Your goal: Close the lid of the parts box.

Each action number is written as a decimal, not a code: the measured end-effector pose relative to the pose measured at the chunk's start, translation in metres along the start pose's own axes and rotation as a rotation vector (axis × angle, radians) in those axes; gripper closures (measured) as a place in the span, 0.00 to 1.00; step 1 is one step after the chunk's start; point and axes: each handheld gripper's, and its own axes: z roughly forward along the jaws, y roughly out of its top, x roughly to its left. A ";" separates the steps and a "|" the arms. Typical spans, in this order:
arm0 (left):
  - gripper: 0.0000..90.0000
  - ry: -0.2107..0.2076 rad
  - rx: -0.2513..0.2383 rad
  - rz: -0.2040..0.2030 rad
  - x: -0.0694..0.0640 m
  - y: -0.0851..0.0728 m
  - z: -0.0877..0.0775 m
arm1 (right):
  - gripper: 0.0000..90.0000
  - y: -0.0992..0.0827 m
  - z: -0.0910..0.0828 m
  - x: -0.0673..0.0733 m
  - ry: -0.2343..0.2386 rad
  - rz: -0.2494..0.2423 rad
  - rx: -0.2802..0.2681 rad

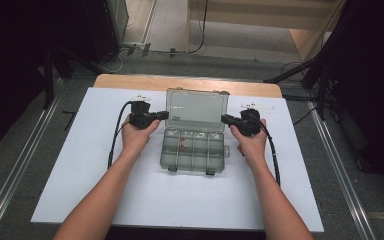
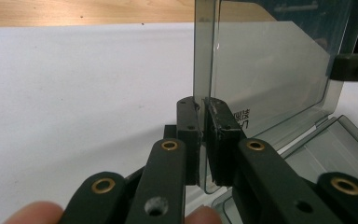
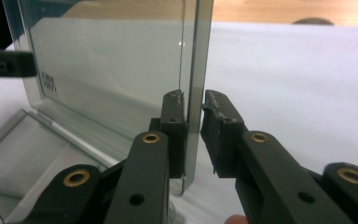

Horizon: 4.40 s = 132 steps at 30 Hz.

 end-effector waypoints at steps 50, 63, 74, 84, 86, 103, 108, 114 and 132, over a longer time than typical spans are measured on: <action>1.00 -0.150 0.000 -0.170 0.022 0.034 0.008 | 0.94 0.006 -0.015 0.011 -0.022 -0.096 -0.105; 1.00 -0.178 0.009 -0.101 0.015 0.032 0.003 | 0.80 0.005 -0.032 0.009 0.062 -0.102 -0.119; 1.00 -0.173 -0.006 -0.103 0.011 0.025 -0.003 | 1.00 0.001 -0.041 0.007 0.002 -0.082 -0.111; 1.00 -0.181 -0.022 -0.067 0.004 0.019 -0.012 | 1.00 0.008 -0.037 0.018 -0.007 -0.079 -0.117; 1.00 -0.184 -0.029 -0.060 0.003 0.017 -0.014 | 1.00 0.006 -0.037 0.018 -0.008 -0.080 -0.114; 1.00 -0.181 -0.051 0.027 -0.019 -0.006 -0.040 | 1.00 -0.018 -0.055 0.035 0.036 -0.137 -0.143; 1.00 -0.178 -0.063 0.056 -0.028 -0.013 -0.047 | 1.00 -0.029 -0.062 0.043 0.044 -0.161 -0.143; 1.00 -0.174 -0.077 0.082 -0.036 -0.026 -0.056 | 1.00 -0.040 -0.066 0.046 0.045 -0.176 -0.137; 1.00 -0.162 -0.095 0.145 -0.053 -0.073 -0.071 | 1.00 -0.085 -0.072 0.058 0.062 -0.216 -0.120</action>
